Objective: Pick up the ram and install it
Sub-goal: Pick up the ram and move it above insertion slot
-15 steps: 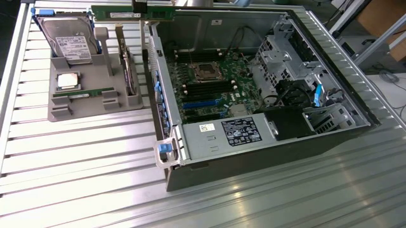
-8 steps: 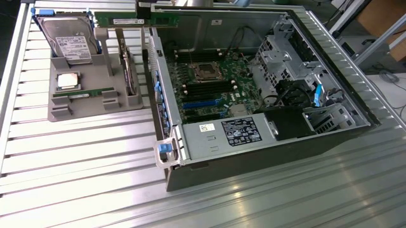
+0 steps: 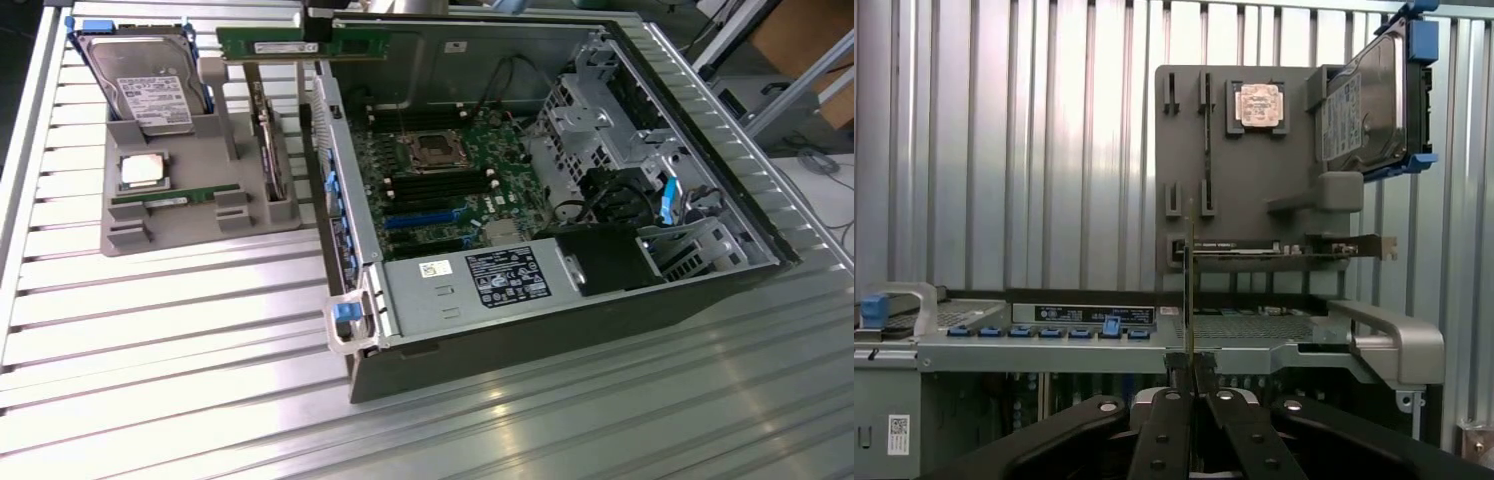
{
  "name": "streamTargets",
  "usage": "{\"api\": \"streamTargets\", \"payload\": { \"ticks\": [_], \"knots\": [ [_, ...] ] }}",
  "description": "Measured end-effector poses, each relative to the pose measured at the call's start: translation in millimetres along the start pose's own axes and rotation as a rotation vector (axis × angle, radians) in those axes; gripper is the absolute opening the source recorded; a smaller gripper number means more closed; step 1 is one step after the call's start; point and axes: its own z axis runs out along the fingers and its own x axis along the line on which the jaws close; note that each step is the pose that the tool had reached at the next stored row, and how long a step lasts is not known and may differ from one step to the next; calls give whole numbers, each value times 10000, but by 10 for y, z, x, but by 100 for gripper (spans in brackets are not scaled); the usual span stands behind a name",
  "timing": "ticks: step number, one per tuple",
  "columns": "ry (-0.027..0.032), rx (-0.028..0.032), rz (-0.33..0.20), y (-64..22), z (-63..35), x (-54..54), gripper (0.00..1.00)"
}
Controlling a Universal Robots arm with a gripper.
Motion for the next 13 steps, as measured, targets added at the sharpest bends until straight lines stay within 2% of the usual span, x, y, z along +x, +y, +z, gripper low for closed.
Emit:
{"api": "streamTargets", "payload": {
  "ticks": [13],
  "knots": [
    [0, 0, 0, -164, 9, 6, 12]
  ]
}}
